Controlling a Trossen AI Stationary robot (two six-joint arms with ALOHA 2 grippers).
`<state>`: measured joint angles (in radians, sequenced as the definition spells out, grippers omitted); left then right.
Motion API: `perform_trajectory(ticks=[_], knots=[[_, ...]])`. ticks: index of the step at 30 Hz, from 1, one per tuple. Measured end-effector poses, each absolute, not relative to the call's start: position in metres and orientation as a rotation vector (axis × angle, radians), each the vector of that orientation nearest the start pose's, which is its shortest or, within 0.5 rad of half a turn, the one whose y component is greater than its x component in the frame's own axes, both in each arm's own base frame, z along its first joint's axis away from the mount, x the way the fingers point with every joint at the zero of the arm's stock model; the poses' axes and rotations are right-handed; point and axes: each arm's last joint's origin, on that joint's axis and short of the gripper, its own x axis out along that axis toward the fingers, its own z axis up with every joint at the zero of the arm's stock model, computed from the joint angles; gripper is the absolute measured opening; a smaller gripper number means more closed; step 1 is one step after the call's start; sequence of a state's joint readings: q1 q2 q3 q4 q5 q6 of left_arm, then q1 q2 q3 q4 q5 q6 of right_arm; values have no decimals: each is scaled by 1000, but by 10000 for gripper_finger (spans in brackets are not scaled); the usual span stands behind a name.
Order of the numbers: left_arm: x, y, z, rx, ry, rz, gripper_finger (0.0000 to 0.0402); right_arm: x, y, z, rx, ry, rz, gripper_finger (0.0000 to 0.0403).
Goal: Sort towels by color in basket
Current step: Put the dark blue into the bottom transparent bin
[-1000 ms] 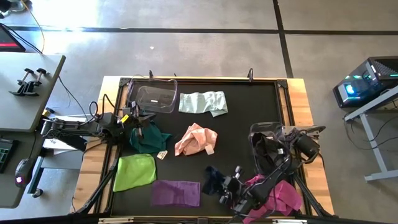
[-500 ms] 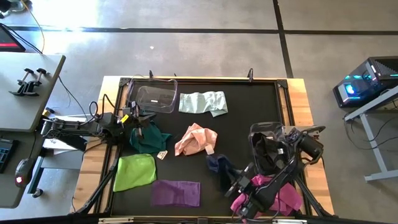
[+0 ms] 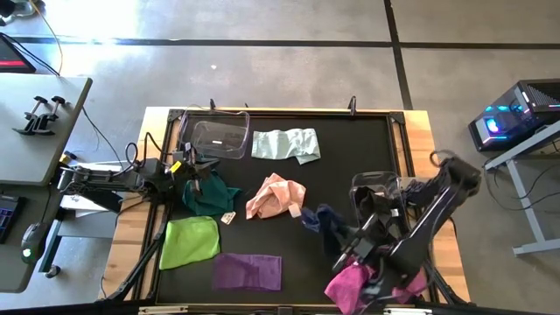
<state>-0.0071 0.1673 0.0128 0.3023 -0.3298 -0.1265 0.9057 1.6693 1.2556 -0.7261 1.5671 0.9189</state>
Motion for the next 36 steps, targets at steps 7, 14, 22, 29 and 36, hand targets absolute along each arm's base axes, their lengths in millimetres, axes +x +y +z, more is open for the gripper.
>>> perform_trajectory(ticks=[7,14,22,29,36], knots=[[105,9,183,-150,-164,312,0,200,211,309,-166,131,-604,30],[105,9,182,-150,-153,312,0,186,178,317,-34,316,-555,30],[105,9,181,-156,-151,311,0,172,148,302,94,677,-681,30],[106,8,181,-200,-148,307,0,164,146,292,196,880,-795,30],[106,8,179,-221,-135,304,0,172,159,271,198,1008,-860,30]])
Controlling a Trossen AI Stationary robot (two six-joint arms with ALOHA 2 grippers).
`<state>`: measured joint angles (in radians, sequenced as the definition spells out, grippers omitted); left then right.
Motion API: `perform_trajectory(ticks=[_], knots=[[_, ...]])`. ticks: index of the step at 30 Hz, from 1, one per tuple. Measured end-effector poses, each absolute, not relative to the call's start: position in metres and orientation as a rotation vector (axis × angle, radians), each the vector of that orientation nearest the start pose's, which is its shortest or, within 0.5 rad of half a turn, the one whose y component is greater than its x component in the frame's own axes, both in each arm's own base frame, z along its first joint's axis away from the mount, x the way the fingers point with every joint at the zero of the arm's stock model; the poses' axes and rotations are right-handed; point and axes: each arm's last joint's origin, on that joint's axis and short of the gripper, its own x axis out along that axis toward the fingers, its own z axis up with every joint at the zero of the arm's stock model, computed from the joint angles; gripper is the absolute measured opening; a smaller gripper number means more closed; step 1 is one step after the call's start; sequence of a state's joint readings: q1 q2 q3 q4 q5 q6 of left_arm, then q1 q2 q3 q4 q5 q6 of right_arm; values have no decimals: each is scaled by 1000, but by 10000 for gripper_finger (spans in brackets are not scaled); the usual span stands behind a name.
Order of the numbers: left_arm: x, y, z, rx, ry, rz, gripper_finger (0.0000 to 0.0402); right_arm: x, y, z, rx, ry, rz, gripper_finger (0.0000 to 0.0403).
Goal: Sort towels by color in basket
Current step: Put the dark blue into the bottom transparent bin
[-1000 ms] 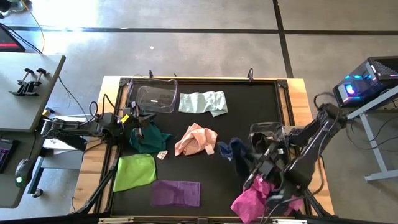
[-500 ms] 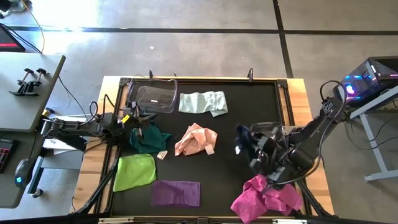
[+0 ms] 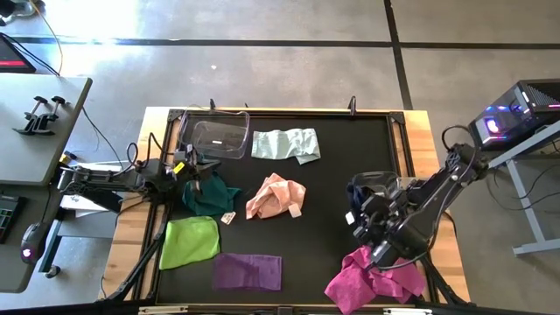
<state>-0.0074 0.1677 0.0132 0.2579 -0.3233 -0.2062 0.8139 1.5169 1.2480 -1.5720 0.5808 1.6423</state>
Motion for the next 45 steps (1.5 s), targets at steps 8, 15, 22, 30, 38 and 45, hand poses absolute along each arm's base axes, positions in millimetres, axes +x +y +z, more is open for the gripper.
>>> perform_trajectory(ticks=[8,15,22,30,38,45], knots=[[106,8,179,-222,-135,304,0,171,160,250,213,1111,-947,30],[106,8,179,-213,-134,306,0,155,144,228,210,1132,-1061,30],[106,8,179,-213,-135,305,0,145,132,209,199,1188,-1170,30],[106,8,179,-214,-136,306,0,144,130,194,245,1210,-1163,30],[106,8,179,-214,-136,306,0,142,130,157,365,1232,-1055,31],[106,9,179,-205,-135,311,0,136,125,140,394,1242,-1044,34]])
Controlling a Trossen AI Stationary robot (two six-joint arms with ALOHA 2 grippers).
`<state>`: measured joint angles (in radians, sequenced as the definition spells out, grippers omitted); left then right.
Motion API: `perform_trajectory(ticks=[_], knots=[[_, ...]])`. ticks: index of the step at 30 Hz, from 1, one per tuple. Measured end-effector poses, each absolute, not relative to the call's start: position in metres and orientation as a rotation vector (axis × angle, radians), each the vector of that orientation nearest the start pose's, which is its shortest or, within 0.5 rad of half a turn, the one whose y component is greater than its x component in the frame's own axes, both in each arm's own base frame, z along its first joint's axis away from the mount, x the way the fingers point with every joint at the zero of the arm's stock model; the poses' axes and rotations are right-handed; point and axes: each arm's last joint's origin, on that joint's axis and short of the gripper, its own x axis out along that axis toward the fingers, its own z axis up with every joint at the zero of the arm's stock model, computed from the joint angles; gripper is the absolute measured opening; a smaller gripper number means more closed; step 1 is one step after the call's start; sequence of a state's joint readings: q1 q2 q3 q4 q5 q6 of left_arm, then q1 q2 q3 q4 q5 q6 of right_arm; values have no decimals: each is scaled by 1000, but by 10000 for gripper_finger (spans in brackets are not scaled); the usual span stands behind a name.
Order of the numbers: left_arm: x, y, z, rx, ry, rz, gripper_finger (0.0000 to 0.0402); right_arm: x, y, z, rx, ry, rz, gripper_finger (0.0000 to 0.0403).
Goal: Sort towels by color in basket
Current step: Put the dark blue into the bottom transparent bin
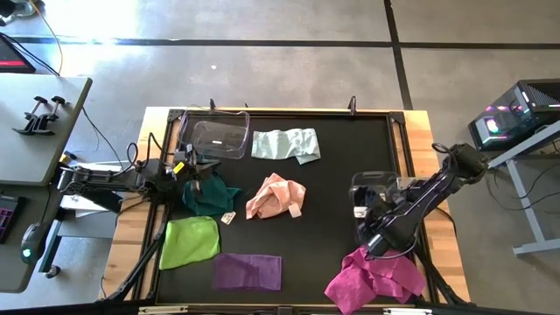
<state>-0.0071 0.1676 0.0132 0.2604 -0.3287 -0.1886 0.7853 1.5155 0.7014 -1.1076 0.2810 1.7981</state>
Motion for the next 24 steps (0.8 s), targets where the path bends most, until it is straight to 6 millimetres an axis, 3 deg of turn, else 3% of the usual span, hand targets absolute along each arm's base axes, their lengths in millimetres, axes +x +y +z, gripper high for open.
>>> perform_trajectory(ticks=[7,16,24], knots=[[106,9,179,-204,-135,312,0,132,121,137,366,1276,-1047,69],[106,9,179,-204,-134,312,0,130,121,141,380,1303,-1112,156],[106,9,179,-203,-134,311,0,136,129,184,298,1379,-1192,197]])
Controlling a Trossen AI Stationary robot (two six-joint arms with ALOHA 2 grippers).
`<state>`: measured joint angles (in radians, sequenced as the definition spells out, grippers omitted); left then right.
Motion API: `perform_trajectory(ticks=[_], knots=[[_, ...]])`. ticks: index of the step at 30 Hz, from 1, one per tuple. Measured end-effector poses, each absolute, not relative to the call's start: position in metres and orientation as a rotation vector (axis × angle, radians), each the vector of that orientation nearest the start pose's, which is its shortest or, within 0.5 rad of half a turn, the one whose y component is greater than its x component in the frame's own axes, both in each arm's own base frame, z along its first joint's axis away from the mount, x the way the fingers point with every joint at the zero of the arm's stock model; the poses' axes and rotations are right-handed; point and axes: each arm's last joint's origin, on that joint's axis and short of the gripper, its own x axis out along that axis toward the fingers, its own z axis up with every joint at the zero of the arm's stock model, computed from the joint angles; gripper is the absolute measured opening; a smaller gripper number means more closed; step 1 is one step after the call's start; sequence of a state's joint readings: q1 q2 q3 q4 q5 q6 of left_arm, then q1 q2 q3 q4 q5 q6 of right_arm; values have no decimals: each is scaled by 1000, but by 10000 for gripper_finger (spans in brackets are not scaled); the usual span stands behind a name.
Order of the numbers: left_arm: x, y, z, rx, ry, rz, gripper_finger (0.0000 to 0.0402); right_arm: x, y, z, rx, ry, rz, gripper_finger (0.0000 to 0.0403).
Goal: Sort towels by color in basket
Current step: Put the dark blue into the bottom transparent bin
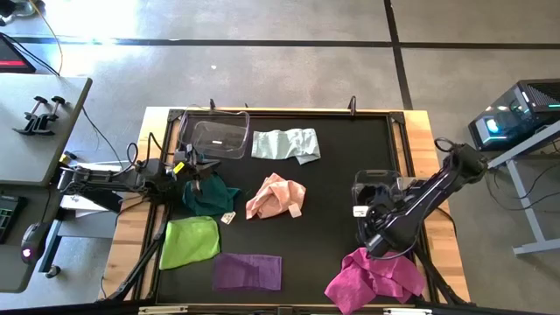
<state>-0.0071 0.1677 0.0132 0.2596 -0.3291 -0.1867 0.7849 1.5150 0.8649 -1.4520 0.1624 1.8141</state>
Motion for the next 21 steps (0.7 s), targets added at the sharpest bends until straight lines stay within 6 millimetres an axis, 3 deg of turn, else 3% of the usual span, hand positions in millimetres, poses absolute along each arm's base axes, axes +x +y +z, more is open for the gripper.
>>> perform_trajectory(ticks=[4,12,17,21], knots=[[106,9,179,-203,-134,311,0,141,135,209,282,1388,-1202,196],[106,9,179,-203,-133,311,0,164,149,236,274,1212,-929,195],[106,9,179,-196,-132,311,0,180,159,235,316,1010,-720,195],[106,9,179,-196,-132,311,0,181,159,222,382,954,-628,195]])
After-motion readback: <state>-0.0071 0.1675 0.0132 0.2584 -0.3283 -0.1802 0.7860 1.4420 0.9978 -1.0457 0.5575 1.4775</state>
